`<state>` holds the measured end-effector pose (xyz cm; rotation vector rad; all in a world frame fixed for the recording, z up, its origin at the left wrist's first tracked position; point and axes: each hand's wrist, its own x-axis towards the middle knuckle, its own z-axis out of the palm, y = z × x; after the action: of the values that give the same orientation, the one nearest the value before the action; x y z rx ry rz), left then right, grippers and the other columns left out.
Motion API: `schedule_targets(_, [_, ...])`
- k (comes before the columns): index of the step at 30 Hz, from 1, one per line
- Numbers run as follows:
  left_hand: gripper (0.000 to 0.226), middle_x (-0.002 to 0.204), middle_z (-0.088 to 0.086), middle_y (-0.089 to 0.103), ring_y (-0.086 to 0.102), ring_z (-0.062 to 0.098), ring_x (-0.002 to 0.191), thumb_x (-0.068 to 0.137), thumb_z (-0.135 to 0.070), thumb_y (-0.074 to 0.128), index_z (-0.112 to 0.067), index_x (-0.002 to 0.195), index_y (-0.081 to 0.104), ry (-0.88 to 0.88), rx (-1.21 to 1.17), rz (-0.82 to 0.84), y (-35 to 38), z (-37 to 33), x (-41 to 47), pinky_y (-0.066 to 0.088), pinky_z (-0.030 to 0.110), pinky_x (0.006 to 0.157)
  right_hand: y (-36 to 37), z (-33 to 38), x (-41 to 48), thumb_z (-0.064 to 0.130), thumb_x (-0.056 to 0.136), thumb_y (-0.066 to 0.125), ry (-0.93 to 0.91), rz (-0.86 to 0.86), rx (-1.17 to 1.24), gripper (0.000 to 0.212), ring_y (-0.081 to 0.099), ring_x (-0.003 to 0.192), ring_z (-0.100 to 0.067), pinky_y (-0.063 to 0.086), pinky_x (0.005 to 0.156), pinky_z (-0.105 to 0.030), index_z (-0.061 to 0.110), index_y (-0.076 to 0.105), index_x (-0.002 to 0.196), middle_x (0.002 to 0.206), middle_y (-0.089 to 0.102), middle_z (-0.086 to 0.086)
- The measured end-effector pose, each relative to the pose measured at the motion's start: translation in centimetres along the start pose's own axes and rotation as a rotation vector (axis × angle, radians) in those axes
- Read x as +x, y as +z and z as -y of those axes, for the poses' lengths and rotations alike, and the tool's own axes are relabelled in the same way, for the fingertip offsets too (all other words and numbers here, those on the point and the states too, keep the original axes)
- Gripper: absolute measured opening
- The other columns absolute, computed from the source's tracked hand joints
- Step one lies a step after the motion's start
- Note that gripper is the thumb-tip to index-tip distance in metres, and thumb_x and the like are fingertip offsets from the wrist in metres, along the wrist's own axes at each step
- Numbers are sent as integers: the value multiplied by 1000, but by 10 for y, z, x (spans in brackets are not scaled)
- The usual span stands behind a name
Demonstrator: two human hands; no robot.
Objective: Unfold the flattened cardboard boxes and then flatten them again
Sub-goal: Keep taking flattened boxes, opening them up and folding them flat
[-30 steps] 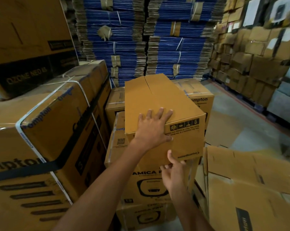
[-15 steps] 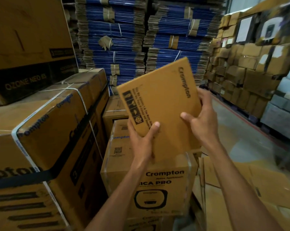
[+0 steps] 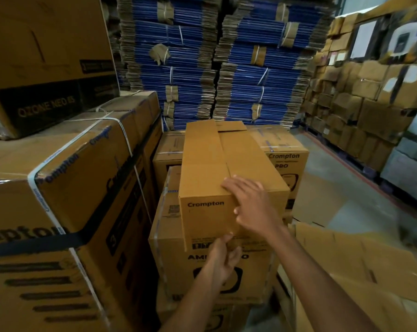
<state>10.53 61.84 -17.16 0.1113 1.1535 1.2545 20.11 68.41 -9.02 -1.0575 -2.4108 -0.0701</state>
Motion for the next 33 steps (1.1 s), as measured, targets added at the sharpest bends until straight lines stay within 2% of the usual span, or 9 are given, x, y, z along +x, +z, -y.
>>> schedule_targets(3, [13, 113, 17, 65, 67, 29, 99, 99, -19, 61, -13, 108, 67, 31, 282, 3, -9, -13, -10, 61, 37, 87, 16, -4, -18, 0, 67, 81, -51, -28, -34, 87, 38, 145, -20, 20, 120, -37, 17, 49, 146, 152, 50, 0])
schedule_targets(6, [18, 106, 17, 74, 73, 29, 96, 101, -17, 56, -11, 104, 73, 145, 609, 73, -8, -44, -30, 61, 41, 91, 16, -2, -21, 3, 66, 82, -57, -56, -38, 87, 39, 145, -21, 16, 119, -35, 15, 49, 146, 152, 50, -2])
schedule_targets(11, [23, 75, 2, 77, 72, 17, 68, 98, -19, 62, -13, 81, 77, 787, 1001, -3, 13, -108, -70, 61, 32, 73, 14, 7, -24, 8, 60, 85, -17, -49, 28, 93, 40, 144, -25, 22, 119, -41, 11, 49, 146, 150, 52, -6])
schedule_targets(15, [17, 84, -4, 75, 69, 12, 79, 97, -26, 61, -19, 92, 75, 1169, 1345, -130, 31, -139, -52, 57, 29, 72, 18, 13, -23, 7, 70, 78, -2, -136, 42, 68, 47, 137, -23, 21, 115, -35, 11, 58, 136, 139, 61, -5])
schedule_targets(18, [24, 118, 6, 71, 65, 22, 110, 99, -20, 58, -12, 119, 69, 1093, 1591, -44, 37, -149, -16, 52, 35, 94, 12, 13, -18, 27, 98, 58, 45, -168, 96, 41, 45, 138, -17, 21, 114, -32, 15, 58, 137, 141, 60, -2])
schedule_targets(20, [33, 136, 8, 63, 57, 26, 125, 103, -22, 54, -10, 132, 62, 1088, 1677, -12, 43, -152, -3, 46, 40, 105, 6, 10, -12, 36, 103, 48, 77, -133, 96, 40, 46, 138, -16, 26, 111, -34, 16, 59, 137, 141, 60, -1])
schedule_targets(24, [38, 141, 10, 60, 55, 30, 127, 106, -25, 45, -11, 139, 57, 1125, 1737, -3, 53, -154, 7, 42, 43, 106, -7, 3, 5, 47, 101, 44, 180, -130, 137, 39, 54, 122, -16, 33, 98, -38, 22, 69, 119, 121, 69, 3])
schedule_targets(28, [46, 150, 8, 51, 43, 25, 138, 109, -33, 29, -16, 148, 44, 1056, 1866, -42, 52, -151, 16, 29, 46, 115, -11, 3, 18, 25, 96, 60, 229, -109, 65, 18, 58, 113, -17, 37, 98, -40, 25, 71, 110, 109, 72, 6])
schedule_targets(33, [54, 166, -3, 27, 22, 19, 153, 109, -40, 21, -21, 160, 26, 1017, 1986, -39, 47, -150, 24, 14, 47, 123, -17, 7, 28, 10, 87, 61, 147, -64, -66, 33, 59, 114, -23, 46, 97, -44, 17, 73, 116, 124, 68, 0])
